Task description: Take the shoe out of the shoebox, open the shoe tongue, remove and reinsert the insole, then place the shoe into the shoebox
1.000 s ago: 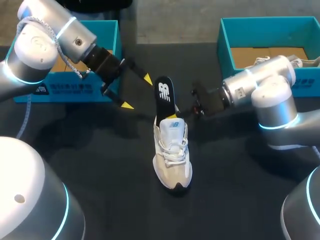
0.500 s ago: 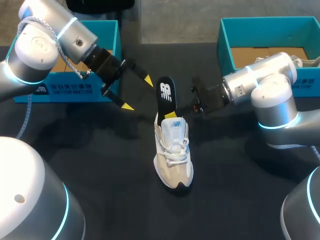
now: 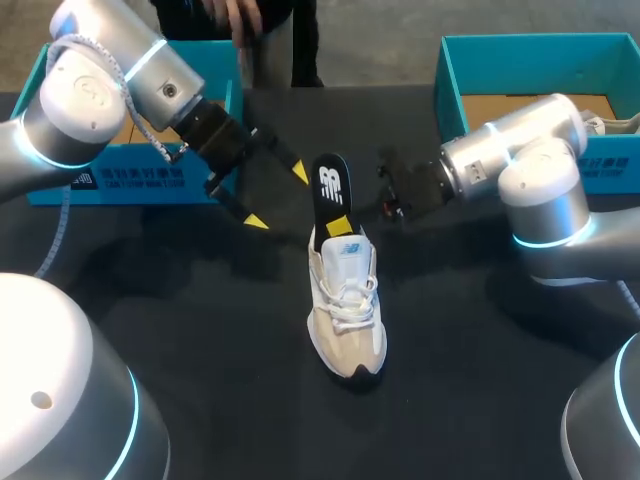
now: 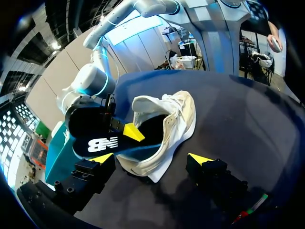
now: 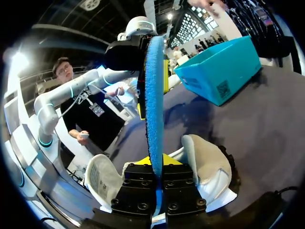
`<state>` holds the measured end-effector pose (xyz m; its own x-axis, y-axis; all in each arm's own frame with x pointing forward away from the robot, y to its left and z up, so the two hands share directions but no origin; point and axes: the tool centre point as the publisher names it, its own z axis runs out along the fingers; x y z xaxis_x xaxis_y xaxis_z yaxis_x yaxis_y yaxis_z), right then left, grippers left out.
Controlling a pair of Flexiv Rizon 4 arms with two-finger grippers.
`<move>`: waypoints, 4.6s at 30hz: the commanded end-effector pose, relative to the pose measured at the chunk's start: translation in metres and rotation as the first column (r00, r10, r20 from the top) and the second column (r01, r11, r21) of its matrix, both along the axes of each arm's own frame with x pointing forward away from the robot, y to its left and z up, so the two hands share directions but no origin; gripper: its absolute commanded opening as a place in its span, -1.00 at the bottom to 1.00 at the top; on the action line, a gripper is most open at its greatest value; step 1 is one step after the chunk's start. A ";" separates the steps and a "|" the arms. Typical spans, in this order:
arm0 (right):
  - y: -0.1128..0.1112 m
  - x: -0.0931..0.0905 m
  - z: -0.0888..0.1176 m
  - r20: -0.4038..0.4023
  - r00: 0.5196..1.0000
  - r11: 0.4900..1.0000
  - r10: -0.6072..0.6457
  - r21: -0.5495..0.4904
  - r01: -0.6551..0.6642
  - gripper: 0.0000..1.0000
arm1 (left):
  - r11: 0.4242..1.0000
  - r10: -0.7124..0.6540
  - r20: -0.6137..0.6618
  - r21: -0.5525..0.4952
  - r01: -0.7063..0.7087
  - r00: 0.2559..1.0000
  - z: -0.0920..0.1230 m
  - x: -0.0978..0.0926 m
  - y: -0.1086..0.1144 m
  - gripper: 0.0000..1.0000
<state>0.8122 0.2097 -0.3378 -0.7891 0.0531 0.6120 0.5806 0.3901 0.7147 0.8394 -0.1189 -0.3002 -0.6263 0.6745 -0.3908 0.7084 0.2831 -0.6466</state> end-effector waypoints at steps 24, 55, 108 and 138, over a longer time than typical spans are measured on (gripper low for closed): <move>0.000 -0.026 -0.013 -0.074 0.997 0.999 0.010 -0.044 -0.014 -0.47 | 1.000 -0.003 0.012 -0.026 0.003 1.000 0.005 -0.002 -0.002 1.00; -0.002 -0.003 -0.007 -0.043 0.998 0.998 0.042 -0.051 -0.044 -0.54 | 0.979 0.178 -0.258 0.141 -0.146 0.949 0.001 -0.010 0.005 1.00; 0.003 -0.013 -0.003 -0.056 0.997 0.993 0.055 -0.105 -0.061 -0.35 | 0.988 0.156 -0.246 0.030 -0.154 0.957 -0.033 -0.017 0.009 1.00; -0.001 -0.019 -0.020 -0.125 0.988 0.985 0.092 -0.135 -0.108 -1.00 | 0.993 0.112 -0.227 0.070 -0.098 0.968 -0.055 -0.008 0.006 1.00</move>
<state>0.7929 0.2066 -0.3569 -0.7199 0.0685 0.6907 0.6100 0.5372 0.5825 0.8282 -0.1119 -0.3535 -0.7662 0.6127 -0.1937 0.5080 0.3930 -0.7665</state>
